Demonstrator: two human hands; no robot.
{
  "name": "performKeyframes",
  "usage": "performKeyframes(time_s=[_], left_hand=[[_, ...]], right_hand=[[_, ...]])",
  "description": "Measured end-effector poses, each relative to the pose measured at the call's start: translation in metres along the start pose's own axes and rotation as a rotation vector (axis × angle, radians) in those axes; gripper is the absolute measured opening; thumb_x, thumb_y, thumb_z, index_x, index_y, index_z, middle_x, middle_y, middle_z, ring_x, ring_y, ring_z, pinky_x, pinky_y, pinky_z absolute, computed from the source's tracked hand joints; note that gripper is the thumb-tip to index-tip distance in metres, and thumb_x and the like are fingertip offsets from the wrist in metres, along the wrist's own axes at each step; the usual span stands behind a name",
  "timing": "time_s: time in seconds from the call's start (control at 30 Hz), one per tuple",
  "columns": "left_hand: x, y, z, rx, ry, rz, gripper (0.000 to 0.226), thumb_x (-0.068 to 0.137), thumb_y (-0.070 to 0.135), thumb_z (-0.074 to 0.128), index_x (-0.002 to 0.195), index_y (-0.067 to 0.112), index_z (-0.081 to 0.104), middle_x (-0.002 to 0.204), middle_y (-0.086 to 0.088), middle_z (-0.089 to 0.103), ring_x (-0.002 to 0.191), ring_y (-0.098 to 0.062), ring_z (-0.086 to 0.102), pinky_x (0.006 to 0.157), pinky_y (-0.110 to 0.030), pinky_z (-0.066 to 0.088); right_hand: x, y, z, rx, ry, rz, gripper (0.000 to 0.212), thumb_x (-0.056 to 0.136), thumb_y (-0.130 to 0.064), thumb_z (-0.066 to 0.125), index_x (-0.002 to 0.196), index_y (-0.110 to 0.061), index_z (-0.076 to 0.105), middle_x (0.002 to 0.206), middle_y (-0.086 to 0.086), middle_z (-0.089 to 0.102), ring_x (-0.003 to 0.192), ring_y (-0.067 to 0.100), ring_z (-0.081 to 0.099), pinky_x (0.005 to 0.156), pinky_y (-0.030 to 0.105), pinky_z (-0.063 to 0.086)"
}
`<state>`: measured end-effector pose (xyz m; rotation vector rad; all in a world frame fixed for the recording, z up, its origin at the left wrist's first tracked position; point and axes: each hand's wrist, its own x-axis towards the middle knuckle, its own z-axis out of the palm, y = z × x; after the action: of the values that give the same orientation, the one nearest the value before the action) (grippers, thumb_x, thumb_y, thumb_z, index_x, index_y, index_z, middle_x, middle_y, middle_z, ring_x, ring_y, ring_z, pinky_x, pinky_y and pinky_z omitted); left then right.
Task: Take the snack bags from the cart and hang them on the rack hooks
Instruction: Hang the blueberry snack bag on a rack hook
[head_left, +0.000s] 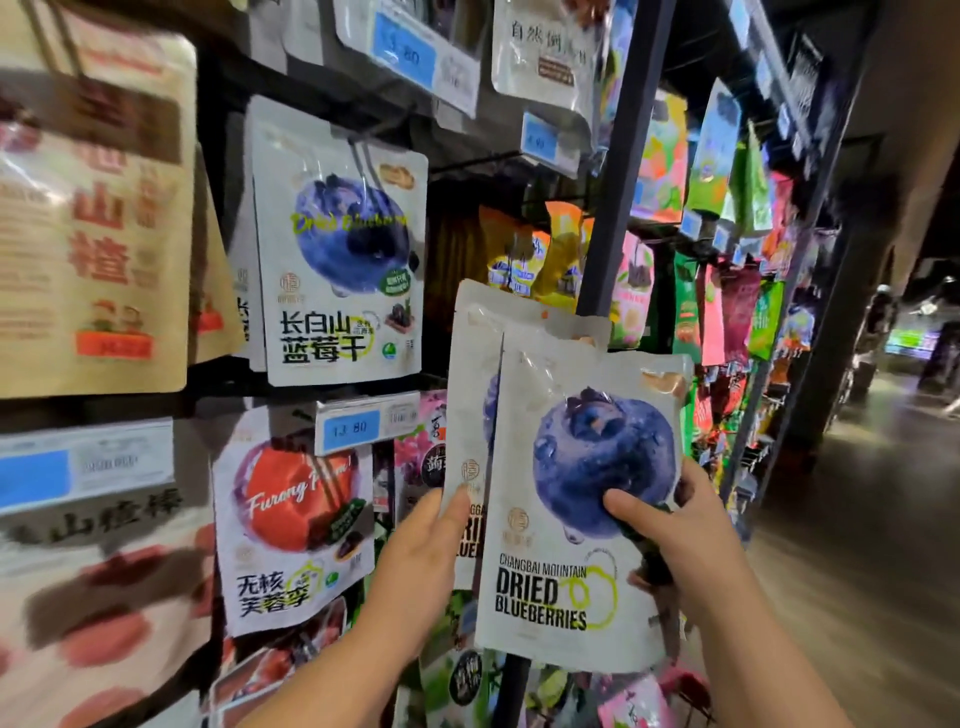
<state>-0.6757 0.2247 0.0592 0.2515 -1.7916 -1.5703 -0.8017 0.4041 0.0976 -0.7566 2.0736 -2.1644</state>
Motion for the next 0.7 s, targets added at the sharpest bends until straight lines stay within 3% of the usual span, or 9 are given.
performKeyframes(time_s=[0.13, 0.23, 0.3, 0.4, 0.47, 0.53, 0.6, 0.7], left_hand=[[0.009, 0.02, -0.003, 0.008, 0.123, 0.105, 0.02, 0.099, 0.024, 0.044, 0.112, 0.034, 0.056, 0.103, 0.033, 0.056, 0.088, 0.033, 0.048, 0.071, 0.01, 0.03], [0.016, 0.04, -0.011, 0.029, 0.22, 0.158, 0.019, 0.098, 0.026, 0.045, 0.109, 0.035, 0.057, 0.104, 0.03, 0.06, 0.102, 0.019, 0.053, 0.079, 0.007, 0.029], [0.02, 0.055, -0.018, 0.032, 0.256, 0.173, 0.021, 0.099, 0.018, 0.044, 0.095, 0.036, 0.054, 0.087, 0.036, 0.057, 0.094, 0.014, 0.053, 0.069, 0.011, 0.028], [0.024, 0.073, -0.031, 0.138, 0.319, 0.196, 0.024, 0.1, 0.019, 0.044, 0.091, 0.041, 0.048, 0.088, 0.036, 0.044, 0.084, 0.015, 0.044, 0.065, 0.012, 0.023], [0.028, 0.078, -0.042, 0.168, 0.361, 0.178, 0.018, 0.1, 0.024, 0.043, 0.096, 0.039, 0.053, 0.093, 0.034, 0.047, 0.081, 0.018, 0.044, 0.067, 0.01, 0.025], [0.035, 0.082, -0.054, 0.153, 0.391, 0.132, 0.029, 0.1, 0.031, 0.043, 0.125, 0.024, 0.057, 0.117, 0.023, 0.053, 0.111, 0.007, 0.046, 0.089, 0.0, 0.028], [0.038, 0.086, -0.062, 0.154, 0.427, 0.109, 0.044, 0.098, 0.037, 0.044, 0.135, 0.015, 0.053, 0.138, 0.006, 0.052, 0.129, -0.011, 0.046, 0.109, -0.024, 0.03], [0.038, 0.095, -0.068, 0.078, 0.457, 0.114, 0.034, 0.096, 0.039, 0.049, 0.12, 0.02, 0.064, 0.117, 0.003, 0.068, 0.114, -0.016, 0.06, 0.104, -0.036, 0.041]], right_hand=[[0.019, -0.016, -0.013, 0.027, -0.025, -0.041, 0.047, 0.07, -0.016, 0.086, 0.104, -0.028, 0.057, 0.103, 0.001, 0.065, 0.07, 0.02, 0.063, 0.042, 0.026, 0.046], [0.034, -0.027, -0.019, 0.067, -0.043, -0.069, 0.051, 0.066, -0.015, 0.087, 0.107, -0.027, 0.058, 0.102, 0.006, 0.067, 0.071, 0.02, 0.063, 0.042, 0.027, 0.045], [0.045, -0.035, -0.018, 0.077, -0.064, -0.095, 0.043, 0.073, -0.015, 0.08, 0.108, -0.024, 0.058, 0.103, 0.005, 0.068, 0.073, 0.019, 0.066, 0.047, 0.029, 0.048], [0.061, -0.045, -0.01, 0.094, -0.116, -0.1, 0.035, 0.076, -0.013, 0.078, 0.104, -0.021, 0.058, 0.099, 0.008, 0.066, 0.061, 0.014, 0.065, 0.041, 0.026, 0.044], [0.068, -0.051, -0.002, 0.103, -0.153, -0.12, 0.038, 0.075, -0.014, 0.08, 0.106, -0.021, 0.059, 0.103, 0.008, 0.067, 0.071, 0.02, 0.065, 0.043, 0.027, 0.046], [0.076, -0.055, 0.007, 0.113, -0.204, -0.126, 0.05, 0.064, -0.022, 0.088, 0.106, -0.024, 0.06, 0.104, 0.007, 0.067, 0.078, 0.021, 0.064, 0.051, 0.027, 0.046], [0.08, -0.06, 0.017, 0.115, -0.223, -0.139, 0.052, 0.059, -0.025, 0.089, 0.102, -0.025, 0.061, 0.098, 0.007, 0.067, 0.075, 0.018, 0.061, 0.056, 0.025, 0.042], [0.083, -0.066, 0.027, 0.154, -0.248, -0.115, 0.033, 0.074, -0.021, 0.081, 0.1, -0.021, 0.06, 0.086, 0.008, 0.064, 0.064, 0.016, 0.054, 0.049, 0.024, 0.043]])
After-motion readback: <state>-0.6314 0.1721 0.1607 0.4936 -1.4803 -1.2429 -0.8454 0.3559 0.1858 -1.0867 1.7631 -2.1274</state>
